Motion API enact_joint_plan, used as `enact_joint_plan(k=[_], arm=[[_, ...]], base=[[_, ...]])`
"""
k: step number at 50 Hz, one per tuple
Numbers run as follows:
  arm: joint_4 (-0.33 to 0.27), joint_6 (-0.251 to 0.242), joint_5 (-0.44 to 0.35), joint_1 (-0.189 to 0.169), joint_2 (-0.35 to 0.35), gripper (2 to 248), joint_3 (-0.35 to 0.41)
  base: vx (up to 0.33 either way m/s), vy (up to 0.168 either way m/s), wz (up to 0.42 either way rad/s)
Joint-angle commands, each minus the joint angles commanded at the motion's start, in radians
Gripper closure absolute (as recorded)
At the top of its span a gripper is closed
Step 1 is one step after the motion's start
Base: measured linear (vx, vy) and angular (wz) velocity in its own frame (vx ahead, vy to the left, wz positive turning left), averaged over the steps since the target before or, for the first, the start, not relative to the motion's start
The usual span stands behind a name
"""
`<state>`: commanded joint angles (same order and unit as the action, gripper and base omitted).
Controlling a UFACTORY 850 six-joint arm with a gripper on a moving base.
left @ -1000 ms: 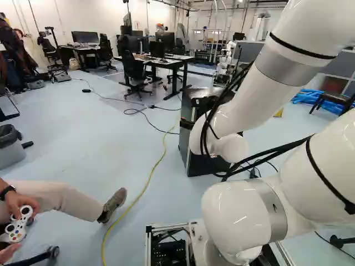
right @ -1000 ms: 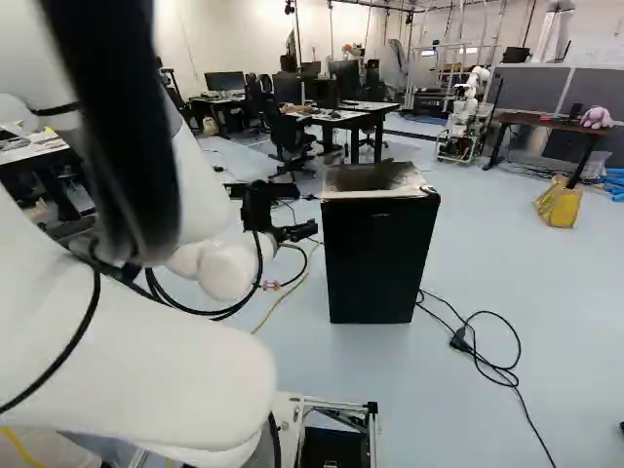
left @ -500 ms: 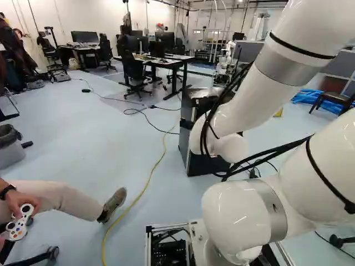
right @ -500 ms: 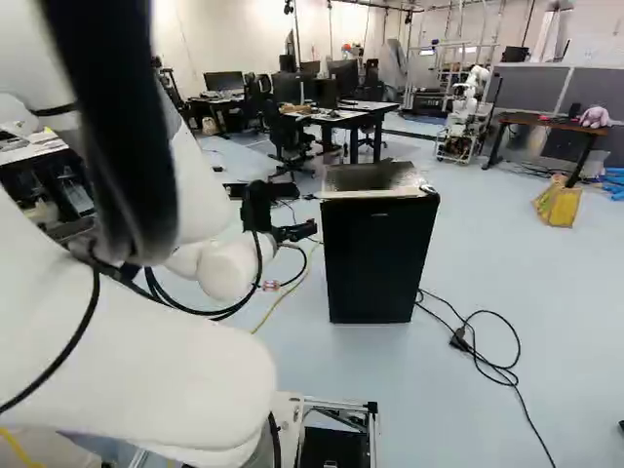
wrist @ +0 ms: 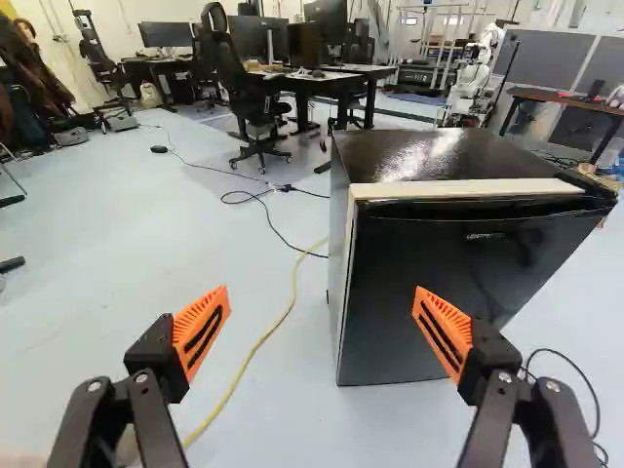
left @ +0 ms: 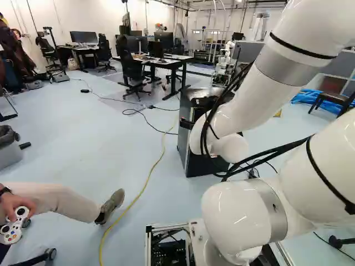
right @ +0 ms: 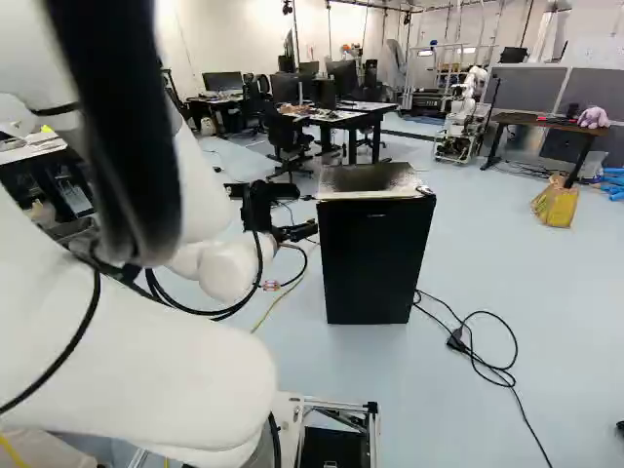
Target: Grab a drink from the fridge
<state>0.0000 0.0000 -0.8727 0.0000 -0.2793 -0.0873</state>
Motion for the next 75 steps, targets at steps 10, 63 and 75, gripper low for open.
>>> enact_joint_plan(k=[10, 63, 75], arm=[[0.000, 0.000, 0.000, 0.000, 0.000, 3, 0.000], [0.000, 0.000, 0.000, 0.000, 0.002, 3, -0.001], [0.014, 0.000, 0.000, 0.003, 0.010, 3, -0.008]], base=[[0.042, -0.057, 0.003], [0.014, -0.005, 0.007], [0.000, 0.000, 0.000]])
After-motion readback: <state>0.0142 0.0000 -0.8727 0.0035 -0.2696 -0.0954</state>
